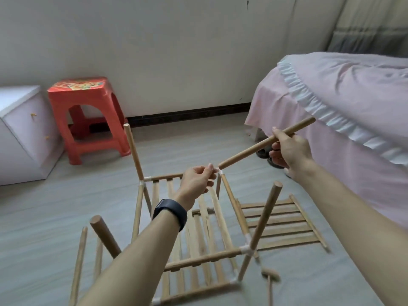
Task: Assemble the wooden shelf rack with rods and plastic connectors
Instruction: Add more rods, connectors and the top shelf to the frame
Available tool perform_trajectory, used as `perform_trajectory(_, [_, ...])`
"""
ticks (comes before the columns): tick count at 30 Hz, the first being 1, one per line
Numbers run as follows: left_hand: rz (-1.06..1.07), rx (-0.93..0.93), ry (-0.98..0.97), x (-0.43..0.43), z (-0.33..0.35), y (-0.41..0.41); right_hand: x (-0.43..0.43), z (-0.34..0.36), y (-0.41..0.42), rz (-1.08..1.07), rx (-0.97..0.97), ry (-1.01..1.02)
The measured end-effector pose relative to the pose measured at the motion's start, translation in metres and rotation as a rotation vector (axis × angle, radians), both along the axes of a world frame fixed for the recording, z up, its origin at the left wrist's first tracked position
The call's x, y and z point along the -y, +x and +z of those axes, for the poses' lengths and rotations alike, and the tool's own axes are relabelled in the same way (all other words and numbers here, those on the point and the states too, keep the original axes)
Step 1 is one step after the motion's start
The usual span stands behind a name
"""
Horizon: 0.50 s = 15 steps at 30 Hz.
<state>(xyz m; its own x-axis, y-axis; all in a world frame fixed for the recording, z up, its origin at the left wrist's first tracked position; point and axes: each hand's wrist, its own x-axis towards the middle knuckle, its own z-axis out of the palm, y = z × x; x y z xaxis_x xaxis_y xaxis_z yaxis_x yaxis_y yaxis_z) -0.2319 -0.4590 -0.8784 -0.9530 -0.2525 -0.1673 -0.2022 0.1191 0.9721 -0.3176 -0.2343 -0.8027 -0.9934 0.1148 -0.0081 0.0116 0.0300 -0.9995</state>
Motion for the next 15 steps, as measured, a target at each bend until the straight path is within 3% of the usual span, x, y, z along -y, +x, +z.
perform_trajectory(1, [-0.003, 0.026, -0.128, -0.002, -0.017, -0.003, -0.004, -0.005, -0.004, -0.016, -0.011, 0.022])
perform_trajectory(4, [-0.116, 0.187, -0.769, -0.001, -0.070, -0.006, -0.012, -0.022, -0.012, -0.036, -0.021, 0.092])
perform_trajectory(6, [-0.177, 0.293, -0.992, 0.002, -0.097, -0.012, -0.014, -0.035, -0.017, -0.029, -0.005, 0.142])
perform_trajectory(12, [-0.206, 0.325, -1.151, 0.011, -0.131, -0.053, -0.006, -0.069, -0.036, 0.028, -0.020, 0.274])
perform_trajectory(15, [-0.210, 0.329, -1.140, 0.015, -0.148, -0.060, 0.006, -0.084, -0.049, 0.054, -0.036, 0.302])
